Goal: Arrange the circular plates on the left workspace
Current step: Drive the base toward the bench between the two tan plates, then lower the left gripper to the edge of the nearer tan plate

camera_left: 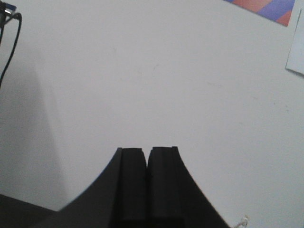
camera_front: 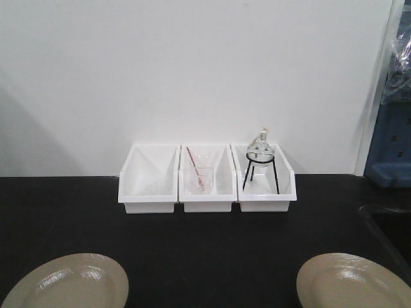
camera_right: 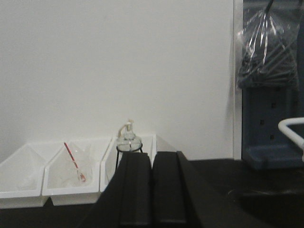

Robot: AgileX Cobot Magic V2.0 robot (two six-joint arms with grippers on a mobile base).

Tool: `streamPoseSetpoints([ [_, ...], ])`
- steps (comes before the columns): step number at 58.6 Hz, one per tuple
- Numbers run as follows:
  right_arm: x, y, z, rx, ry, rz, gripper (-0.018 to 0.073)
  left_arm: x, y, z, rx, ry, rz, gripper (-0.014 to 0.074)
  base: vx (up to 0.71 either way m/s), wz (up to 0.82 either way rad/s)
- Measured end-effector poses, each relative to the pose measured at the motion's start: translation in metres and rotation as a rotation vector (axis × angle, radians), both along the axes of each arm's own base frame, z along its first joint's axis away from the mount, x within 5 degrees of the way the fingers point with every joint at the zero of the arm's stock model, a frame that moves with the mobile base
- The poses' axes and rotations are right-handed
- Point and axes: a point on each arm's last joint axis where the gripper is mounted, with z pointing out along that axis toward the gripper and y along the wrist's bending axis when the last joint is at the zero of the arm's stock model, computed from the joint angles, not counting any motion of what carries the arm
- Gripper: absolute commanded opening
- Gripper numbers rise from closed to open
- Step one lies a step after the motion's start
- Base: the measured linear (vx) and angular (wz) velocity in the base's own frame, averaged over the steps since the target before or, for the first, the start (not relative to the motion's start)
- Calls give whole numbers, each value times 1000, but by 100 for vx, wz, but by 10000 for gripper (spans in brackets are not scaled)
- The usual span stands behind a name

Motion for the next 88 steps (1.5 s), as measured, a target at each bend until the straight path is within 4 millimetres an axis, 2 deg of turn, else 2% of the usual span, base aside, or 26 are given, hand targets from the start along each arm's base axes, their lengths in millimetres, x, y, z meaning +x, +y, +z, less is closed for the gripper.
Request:
streamPoseSetpoints([
  [8, 47, 0, 6, 27, 180, -17, 0, 40, -9, 33, 23, 190, -60, 2, 0, 0],
  [17, 84, 1, -4, 102, 386, -31, 0, 101, -24, 51, 58, 482, -158, 2, 0, 0],
  [28, 107, 14, -29, 160, 604, 73, 0, 173, -53, 38, -9, 820, -351, 2, 0, 0],
  [35, 113, 34, -43, 198, 694, 301, 0, 206, -80, 24, -6, 947, -581, 2, 0, 0],
  [40, 115, 52, -48, 238, 712, 517, 0, 227, -101, 12, -93, 963, -812, 2, 0, 0],
  [41, 116, 55, -49, 254, 712, 563, 0, 228, -104, 8, -67, 965, -854, 2, 0, 0],
  [44, 118, 64, -51, 303, 709, 668, 0, 237, -114, 2, -167, 938, -974, 2, 0, 0],
  [49, 122, 70, -51, 400, 686, 744, 0, 247, -124, -7, -274, 895, -1104, 2, 0, 0],
  [59, 129, 70, -46, 495, 632, 725, 0, 259, -123, -18, -338, 886, -1072, 2, 0, 0],
  [74, 130, 69, -46, 506, 619, 711, 21, 260, -123, -18, -335, 884, -1069, 17, 0, 0],
  [81, 130, 69, -46, 506, 620, 711, 97, 260, -123, -18, -333, 884, -1069, 78, 0, 0],
  [88, 130, 69, -46, 506, 618, 711, 258, 260, -123, -18, -330, 883, -1069, 172, 0, 0],
])
